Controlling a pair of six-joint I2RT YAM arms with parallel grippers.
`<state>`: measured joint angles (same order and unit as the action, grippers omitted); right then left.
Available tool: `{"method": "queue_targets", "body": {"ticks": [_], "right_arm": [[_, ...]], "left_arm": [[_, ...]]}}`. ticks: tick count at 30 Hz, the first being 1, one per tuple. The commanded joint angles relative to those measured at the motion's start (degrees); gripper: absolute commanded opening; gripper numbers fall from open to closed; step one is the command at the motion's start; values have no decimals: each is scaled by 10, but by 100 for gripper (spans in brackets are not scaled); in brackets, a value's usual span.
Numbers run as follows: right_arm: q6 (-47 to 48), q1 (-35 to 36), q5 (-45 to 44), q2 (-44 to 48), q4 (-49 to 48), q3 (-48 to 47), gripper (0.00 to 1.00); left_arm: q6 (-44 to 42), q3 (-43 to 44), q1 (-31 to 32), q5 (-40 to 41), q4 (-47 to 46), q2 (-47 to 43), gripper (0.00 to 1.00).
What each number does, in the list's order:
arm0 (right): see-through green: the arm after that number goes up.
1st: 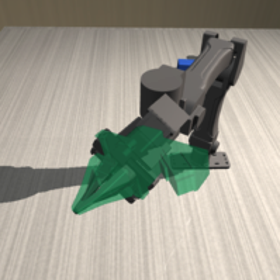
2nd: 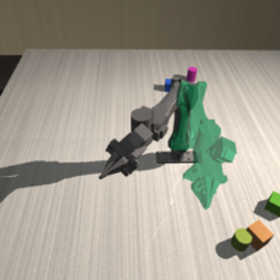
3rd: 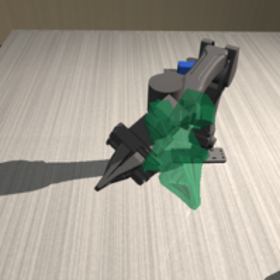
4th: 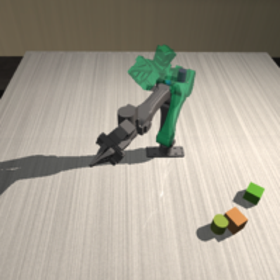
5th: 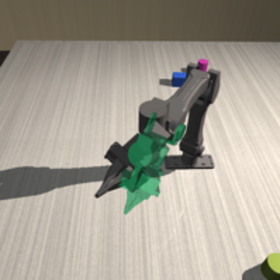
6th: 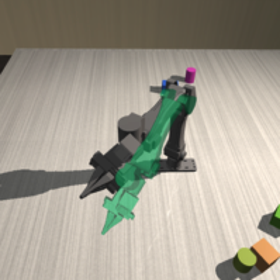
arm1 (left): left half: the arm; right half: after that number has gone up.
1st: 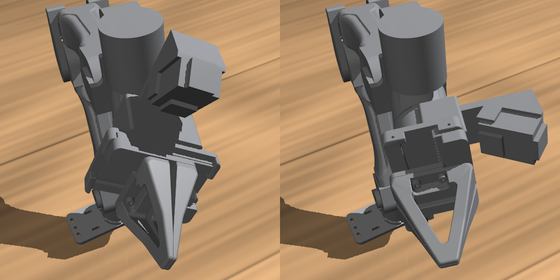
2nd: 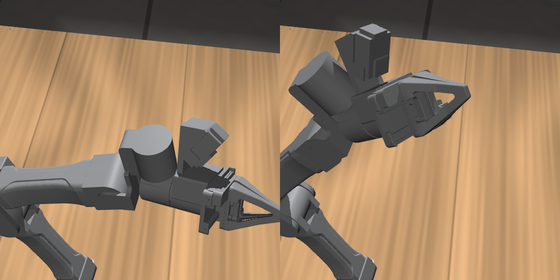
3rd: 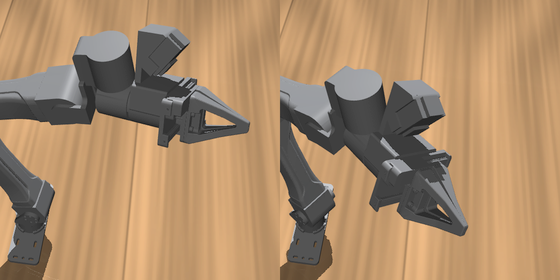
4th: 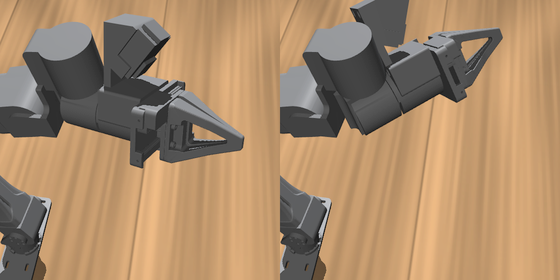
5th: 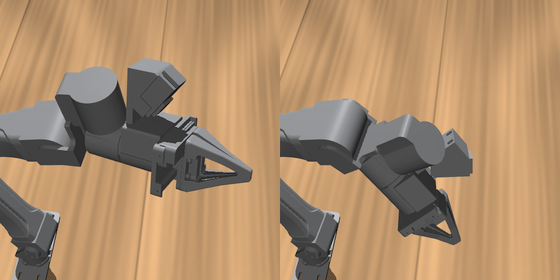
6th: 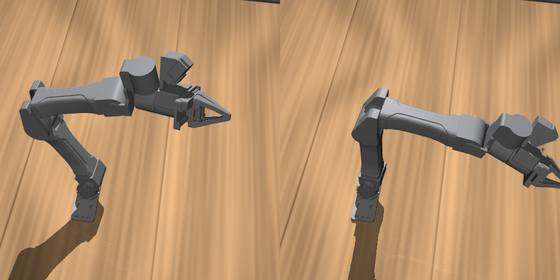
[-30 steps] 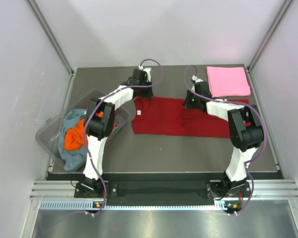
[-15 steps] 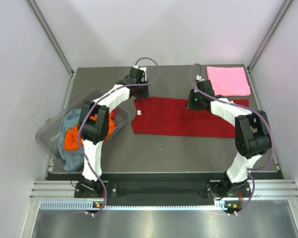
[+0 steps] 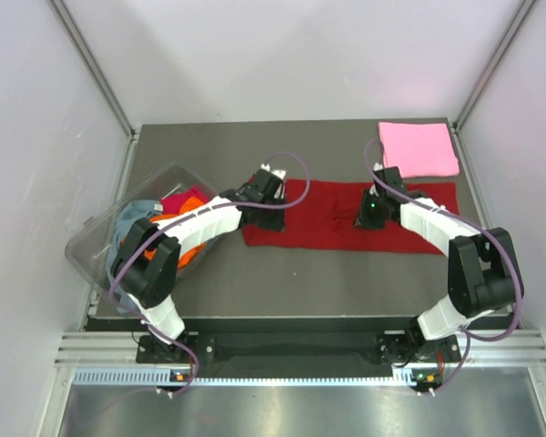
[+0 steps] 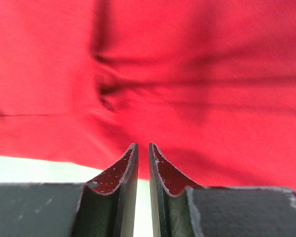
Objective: Fold and stack the t-shirts
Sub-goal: Fold the tshirt
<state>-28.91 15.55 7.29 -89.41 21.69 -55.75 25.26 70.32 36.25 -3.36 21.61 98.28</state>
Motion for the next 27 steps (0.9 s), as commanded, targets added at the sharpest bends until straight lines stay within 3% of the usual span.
{"method": "queue_targets", "body": {"ticks": [1,9,14,21,27], "right_arm": [[-19,-25,-29,37,18,30,15],[-11,-102,-53,59,-1,125,12],[3,-131,-54,63,-3,147,12],[10,-150,-54,84,19,128,12],[11,-172,-47,97,31,108,13]], "left_arm": [[29,-33,10,50,18,-2,25],[48,-90,32,147,42,26,25],[66,-100,33,159,59,28,25],[74,-34,33,184,135,6,26],[67,-1,32,179,143,-6,28]]}}
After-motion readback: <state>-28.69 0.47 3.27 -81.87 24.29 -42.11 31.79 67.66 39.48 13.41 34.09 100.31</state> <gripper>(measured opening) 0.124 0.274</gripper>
